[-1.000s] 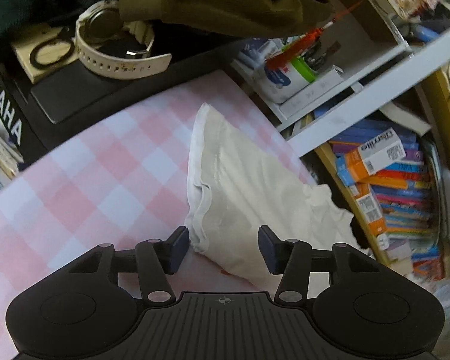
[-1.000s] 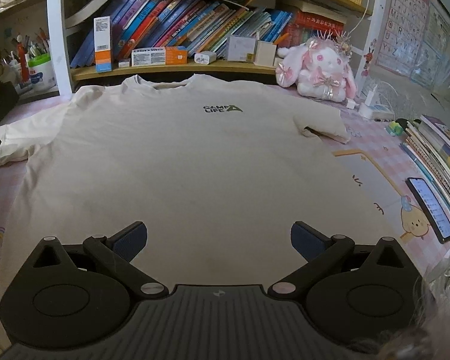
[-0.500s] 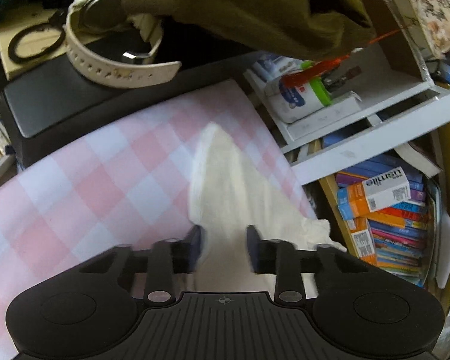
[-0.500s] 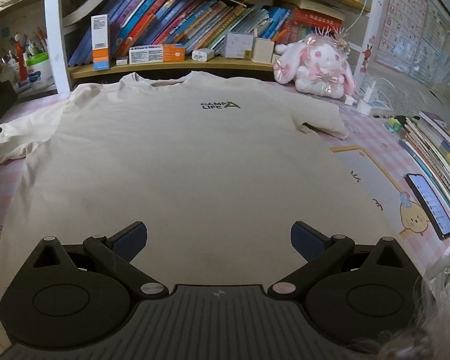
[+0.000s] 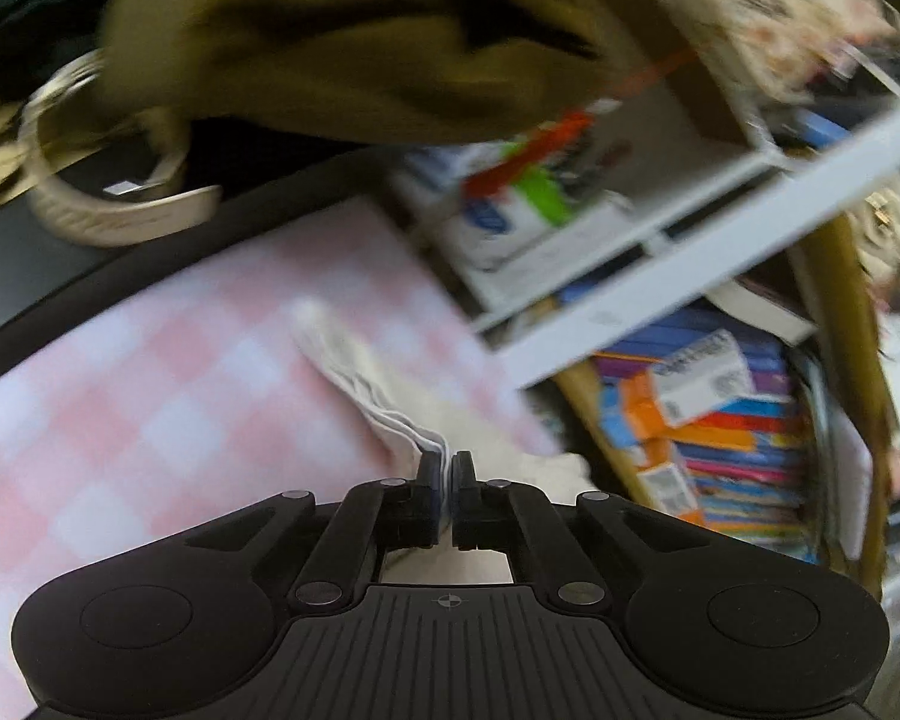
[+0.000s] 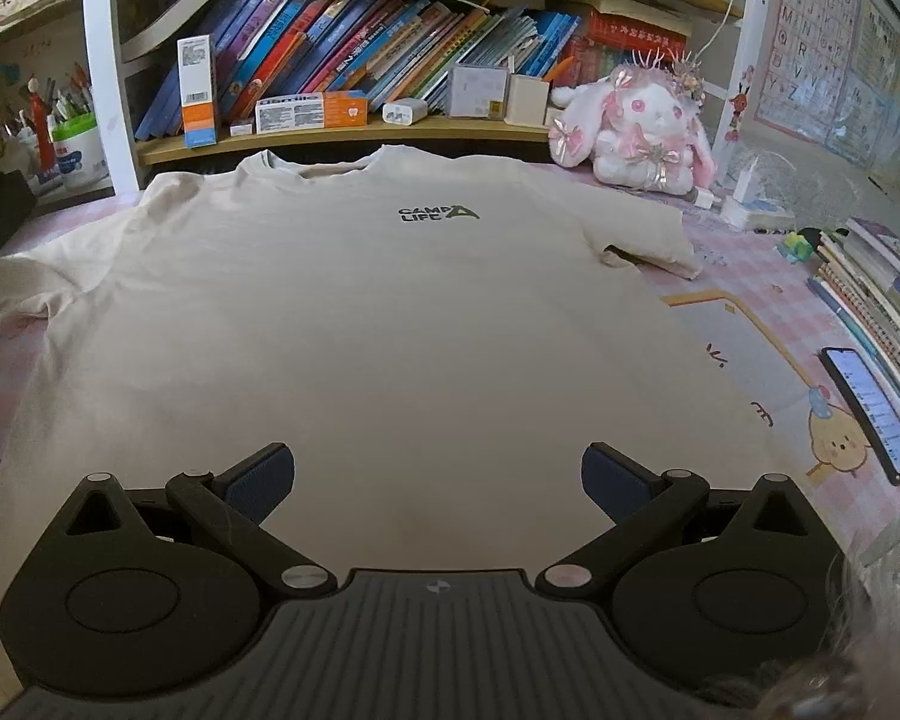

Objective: Fold clothes

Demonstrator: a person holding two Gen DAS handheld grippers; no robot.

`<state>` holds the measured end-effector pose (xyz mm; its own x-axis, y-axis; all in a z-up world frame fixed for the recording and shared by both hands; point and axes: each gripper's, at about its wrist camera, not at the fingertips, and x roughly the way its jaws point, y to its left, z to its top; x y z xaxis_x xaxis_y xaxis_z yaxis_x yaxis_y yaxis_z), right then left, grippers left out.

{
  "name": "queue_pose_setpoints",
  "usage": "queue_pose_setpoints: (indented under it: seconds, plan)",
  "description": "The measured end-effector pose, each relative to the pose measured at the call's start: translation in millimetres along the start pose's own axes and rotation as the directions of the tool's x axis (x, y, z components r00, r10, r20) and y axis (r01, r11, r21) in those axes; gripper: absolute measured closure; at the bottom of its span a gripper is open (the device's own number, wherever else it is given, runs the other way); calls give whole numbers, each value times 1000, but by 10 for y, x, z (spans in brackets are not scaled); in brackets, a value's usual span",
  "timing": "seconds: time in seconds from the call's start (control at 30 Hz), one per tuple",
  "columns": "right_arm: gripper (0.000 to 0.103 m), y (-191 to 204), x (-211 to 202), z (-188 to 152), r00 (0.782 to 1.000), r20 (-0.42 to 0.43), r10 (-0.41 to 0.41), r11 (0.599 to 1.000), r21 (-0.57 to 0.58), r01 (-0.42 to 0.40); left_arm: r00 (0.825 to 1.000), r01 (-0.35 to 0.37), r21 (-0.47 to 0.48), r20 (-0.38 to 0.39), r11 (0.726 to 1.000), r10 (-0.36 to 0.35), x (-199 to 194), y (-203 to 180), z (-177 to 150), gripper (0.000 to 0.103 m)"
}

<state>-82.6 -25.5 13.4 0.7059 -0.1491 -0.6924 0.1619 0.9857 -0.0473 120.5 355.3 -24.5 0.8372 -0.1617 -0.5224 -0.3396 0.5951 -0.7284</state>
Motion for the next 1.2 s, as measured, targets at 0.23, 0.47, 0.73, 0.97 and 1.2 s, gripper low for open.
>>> queue_pose_setpoints:
  seconds: [0.23, 0.47, 0.73, 0.97, 1.2]
  plan:
    - [0, -195, 145, 54, 996, 1, 85, 996, -12, -85, 999, 52, 204, -9, 978, -51, 147, -870, -268, 101]
    - [0, -517, 289, 127, 982, 4, 191, 980, -49, -191, 990, -27, 554, -102, 832, 100, 616, -1682, -1174, 99]
    - [0, -988, 530, 120, 970, -38, 242, 970, -10, -243, 983, -39, 562, -128, 826, 133, 682, -1648, -1608, 51]
    - [0, -1217, 689, 80, 959, -74, 273, 962, 17, -273, 992, -110, 406, -10, 907, 125, 732, -1549, -1262, 35]
    - [0, -1254, 756, 89, 956, -95, 276, 960, -6, -278, 968, 28, 363, -244, 931, 66, 1293, -1848, -1493, 34]
